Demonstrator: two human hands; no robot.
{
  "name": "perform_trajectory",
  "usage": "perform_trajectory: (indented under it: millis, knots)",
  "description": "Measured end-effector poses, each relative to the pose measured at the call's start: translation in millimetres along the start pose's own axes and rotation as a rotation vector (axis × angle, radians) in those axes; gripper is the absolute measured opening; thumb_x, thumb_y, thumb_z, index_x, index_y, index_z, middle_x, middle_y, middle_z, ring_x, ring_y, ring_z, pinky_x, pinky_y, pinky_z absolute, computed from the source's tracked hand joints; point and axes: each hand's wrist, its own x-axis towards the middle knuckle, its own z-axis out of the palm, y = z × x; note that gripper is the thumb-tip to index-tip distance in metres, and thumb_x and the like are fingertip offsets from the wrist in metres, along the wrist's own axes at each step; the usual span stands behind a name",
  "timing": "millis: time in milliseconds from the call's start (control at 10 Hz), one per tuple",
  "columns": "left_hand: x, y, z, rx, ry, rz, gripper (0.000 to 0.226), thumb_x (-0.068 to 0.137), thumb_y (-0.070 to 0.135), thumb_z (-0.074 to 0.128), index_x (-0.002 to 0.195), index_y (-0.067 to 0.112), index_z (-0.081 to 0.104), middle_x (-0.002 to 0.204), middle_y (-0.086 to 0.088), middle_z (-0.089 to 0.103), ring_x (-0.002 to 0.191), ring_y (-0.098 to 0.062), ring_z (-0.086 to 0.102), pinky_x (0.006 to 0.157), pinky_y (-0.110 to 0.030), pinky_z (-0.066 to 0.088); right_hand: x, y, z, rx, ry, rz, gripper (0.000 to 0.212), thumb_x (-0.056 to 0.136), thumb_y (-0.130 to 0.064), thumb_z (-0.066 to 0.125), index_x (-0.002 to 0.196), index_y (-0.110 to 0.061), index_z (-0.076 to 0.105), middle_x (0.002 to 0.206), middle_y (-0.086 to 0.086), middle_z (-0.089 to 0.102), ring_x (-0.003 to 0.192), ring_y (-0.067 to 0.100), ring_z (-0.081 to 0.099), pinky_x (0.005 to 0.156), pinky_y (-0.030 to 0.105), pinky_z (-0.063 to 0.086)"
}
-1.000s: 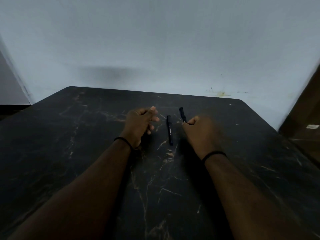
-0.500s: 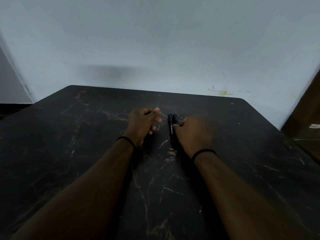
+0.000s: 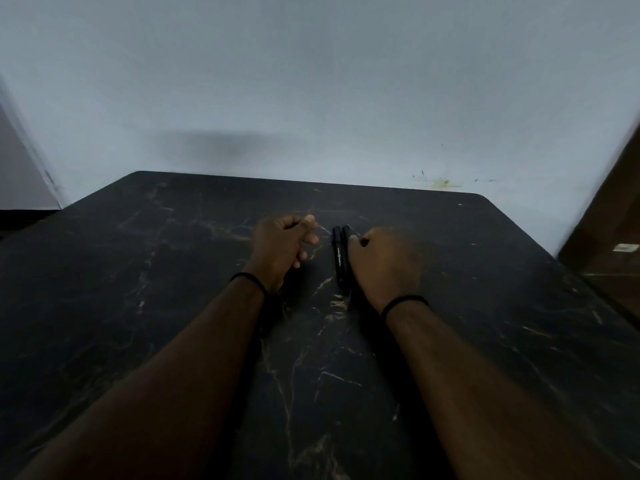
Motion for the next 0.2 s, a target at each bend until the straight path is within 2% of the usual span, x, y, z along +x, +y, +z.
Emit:
perform_trajectory:
  millis: [100, 200]
  knots:
    - [-0.4, -2.9, 2.6, 0.084, 0.018, 0.057, 0.024, 0.097, 0.028, 0.060, 0.096, 0.006, 0.070, 0.078, -0.009, 0.070, 0.041, -0.004, 0.048, 0.038, -0.016, 0.039, -2.8, 1.4, -6.8, 0.073, 0.040, 0.013, 0.037, 0.098, -0.039, 0.045, 0.078, -0.013, 0.062, 0.075, 0.003, 0.063, 0.076, 0.025, 0.062, 0.071, 0.034, 0.050]
    - [-9.4, -1.5, 4.0, 0.286, 0.070, 0.168, 0.029, 0.097, 0.028, 0.060, 0.081, 0.006, 0.070, 0.071, -0.011, 0.070, 0.042, -0.001, 0.049, 0.044, -0.017, 0.043, -7.6, 3.8, -9.0, 0.119, 0.135, 0.028, 0.029, 0.097, -0.034, 0.047, 0.085, -0.017, 0.066, 0.080, 0.001, 0.066, 0.076, 0.022, 0.062, 0.072, 0.036, 0.053]
